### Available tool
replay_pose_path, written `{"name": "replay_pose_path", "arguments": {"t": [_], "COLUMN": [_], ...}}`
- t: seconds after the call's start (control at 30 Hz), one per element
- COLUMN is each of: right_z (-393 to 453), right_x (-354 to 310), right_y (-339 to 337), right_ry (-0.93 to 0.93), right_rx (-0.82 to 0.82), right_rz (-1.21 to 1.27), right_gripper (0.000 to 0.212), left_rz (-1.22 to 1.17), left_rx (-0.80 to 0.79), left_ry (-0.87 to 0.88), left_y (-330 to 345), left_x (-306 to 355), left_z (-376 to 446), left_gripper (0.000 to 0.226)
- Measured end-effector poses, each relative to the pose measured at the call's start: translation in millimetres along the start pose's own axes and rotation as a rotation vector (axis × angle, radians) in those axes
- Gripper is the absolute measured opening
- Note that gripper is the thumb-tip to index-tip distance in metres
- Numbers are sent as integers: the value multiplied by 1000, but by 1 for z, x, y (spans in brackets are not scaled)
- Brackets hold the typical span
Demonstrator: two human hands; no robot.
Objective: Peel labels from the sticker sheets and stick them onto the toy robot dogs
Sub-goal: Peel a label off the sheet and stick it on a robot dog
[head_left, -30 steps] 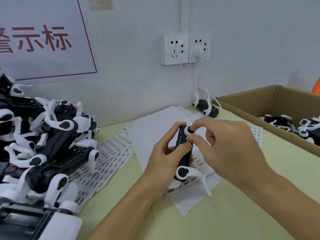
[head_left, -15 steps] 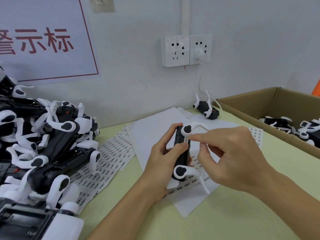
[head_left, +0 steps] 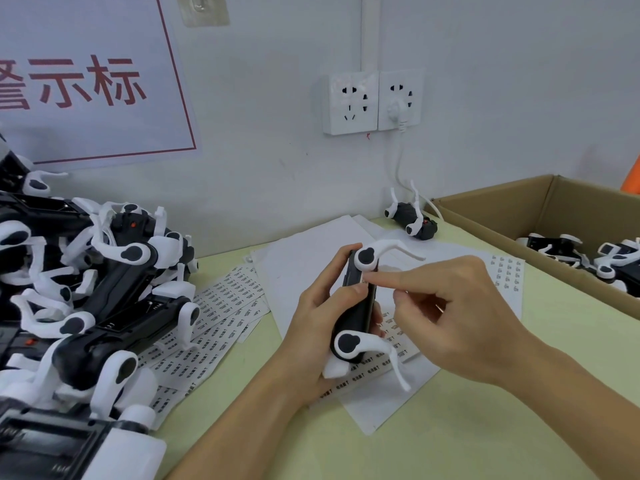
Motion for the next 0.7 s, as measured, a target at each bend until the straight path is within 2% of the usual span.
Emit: {"name": "replay_pose_path", "arguments": {"t": [0.1,0.23,0.33,0.57,0.7], "right_z": [-1,0,2,2,0], "right_x": [4,13,13,16,17], "right_y": [-4,-3,4,15,18], "right_ry": [-1,96,169,299,286], "right_rx": [85,166,167,142,134], "right_rz": [34,63,81,268,223], "right_gripper": [30,23,17,31,11], "left_rz": [-24,-23,-4,53,72], "left_rx": [-2,22,52,177,209], "left_ry": [0,-13,-15,-15,-23], "left_y": [0,-1,-2,-5,-5], "left_x": [0,0,-2,-5,-5], "left_z": [0,0,0,1,2], "left_gripper": [55,52,53,52,51]}}
Point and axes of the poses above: each hand's wrist, its own z-axis towards the middle knuckle, its own y-axis out of the palm, x = y × z, the point moved 5 cm from there along z, towards the middle knuckle, and after that the axes turned 12 degrees about -x, right-handed, at the moved point
